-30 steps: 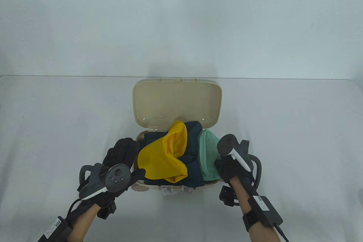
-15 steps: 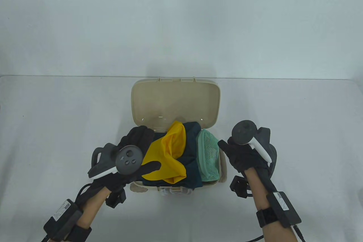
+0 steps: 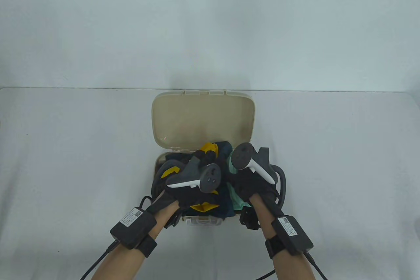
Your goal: Pack suitcase
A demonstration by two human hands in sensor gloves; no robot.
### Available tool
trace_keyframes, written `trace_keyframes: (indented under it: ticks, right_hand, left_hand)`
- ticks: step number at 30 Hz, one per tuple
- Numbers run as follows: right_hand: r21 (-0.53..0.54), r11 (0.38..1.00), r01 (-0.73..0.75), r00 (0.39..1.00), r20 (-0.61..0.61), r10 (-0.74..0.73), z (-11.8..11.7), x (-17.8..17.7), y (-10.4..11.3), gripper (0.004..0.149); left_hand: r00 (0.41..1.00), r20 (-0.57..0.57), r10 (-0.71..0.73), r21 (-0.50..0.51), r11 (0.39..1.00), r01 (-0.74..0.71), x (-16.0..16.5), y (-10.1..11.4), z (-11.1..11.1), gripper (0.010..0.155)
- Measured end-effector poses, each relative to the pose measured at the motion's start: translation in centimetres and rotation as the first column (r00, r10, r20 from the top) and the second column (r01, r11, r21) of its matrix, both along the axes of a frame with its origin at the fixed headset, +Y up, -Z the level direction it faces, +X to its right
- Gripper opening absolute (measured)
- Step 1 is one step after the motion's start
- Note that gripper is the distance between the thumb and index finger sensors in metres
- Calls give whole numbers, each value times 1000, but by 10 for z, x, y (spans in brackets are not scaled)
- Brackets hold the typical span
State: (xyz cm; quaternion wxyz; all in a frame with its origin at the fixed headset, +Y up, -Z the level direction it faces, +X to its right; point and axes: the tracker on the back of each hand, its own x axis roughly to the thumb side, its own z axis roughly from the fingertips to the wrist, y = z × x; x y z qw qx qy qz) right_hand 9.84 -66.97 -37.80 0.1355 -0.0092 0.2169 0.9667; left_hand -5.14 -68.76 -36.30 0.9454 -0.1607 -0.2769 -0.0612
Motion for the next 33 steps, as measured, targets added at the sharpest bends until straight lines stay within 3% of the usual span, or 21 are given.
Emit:
trace_keyframes:
  ticks: [8,14,26,30,33]
  right_hand:
    - [-30,999,-12,1000,19,12,-9,-10,-13,75]
    - [-55,997,-46,998,43,49,-12,-14,-35,73]
    - [-30,996,-81,995,62,83,-15,-10,-37,64]
    - [-66,997,43,996,76,-38,-15,-6,-35,82]
    - [-62,998,-26,998,46,29,-15,-14,-36,91]
  left_hand:
    - [1000,9,-15,-84,996,16,7,-33,-6,104]
    - [1000,14,-11,-94,995,13,0,-35,-3,103]
    - [997,-2,-82,-128,988,81,-18,-37,-3,101]
    - [997,-6,-72,-151,986,70,-18,-38,-3,101]
    - [999,-5,-36,-161,986,34,-22,-38,-2,99]
